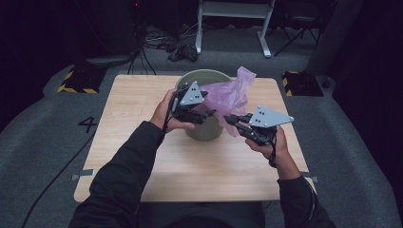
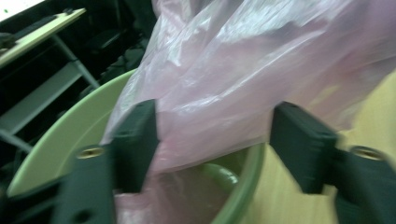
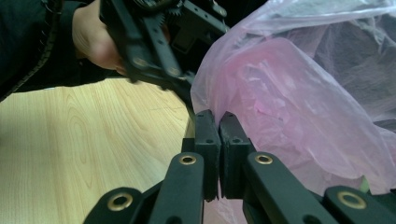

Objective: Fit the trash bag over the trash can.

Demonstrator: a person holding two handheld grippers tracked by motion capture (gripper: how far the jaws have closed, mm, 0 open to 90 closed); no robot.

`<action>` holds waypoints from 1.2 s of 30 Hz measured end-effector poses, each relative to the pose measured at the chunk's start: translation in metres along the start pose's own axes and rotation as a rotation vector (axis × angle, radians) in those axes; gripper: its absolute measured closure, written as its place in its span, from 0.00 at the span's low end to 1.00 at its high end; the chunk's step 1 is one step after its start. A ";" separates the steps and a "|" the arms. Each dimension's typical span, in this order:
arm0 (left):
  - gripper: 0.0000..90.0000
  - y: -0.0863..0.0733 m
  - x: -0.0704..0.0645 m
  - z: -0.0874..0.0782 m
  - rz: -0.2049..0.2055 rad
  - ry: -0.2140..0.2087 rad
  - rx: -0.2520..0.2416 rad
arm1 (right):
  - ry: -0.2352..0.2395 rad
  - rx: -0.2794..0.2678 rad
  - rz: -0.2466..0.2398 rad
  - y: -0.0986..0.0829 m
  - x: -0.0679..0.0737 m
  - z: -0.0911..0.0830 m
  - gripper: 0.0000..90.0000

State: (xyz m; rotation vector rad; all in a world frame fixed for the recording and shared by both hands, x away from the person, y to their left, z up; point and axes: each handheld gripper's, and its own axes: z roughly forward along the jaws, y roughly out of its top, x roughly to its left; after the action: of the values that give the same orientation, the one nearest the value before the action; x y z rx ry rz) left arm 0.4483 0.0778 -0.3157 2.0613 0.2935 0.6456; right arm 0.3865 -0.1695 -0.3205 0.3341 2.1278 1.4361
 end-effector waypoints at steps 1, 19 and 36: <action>0.63 0.000 0.000 0.000 0.000 0.000 0.000 | 0.000 0.000 0.000 0.000 0.000 0.000 0.98; 0.99 -0.017 0.014 -0.015 -0.024 0.008 -0.032 | -0.110 -0.012 0.004 -0.002 -0.008 -0.024 0.54; 0.95 -0.022 0.017 -0.016 -0.039 -0.001 -0.032 | -0.145 -0.063 -0.106 0.023 -0.014 -0.010 0.47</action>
State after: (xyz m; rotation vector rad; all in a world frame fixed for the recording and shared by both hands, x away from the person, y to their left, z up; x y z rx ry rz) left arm 0.4544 0.1091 -0.3213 2.0201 0.3200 0.6211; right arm 0.3906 -0.1752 -0.2927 0.2885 1.9512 1.3727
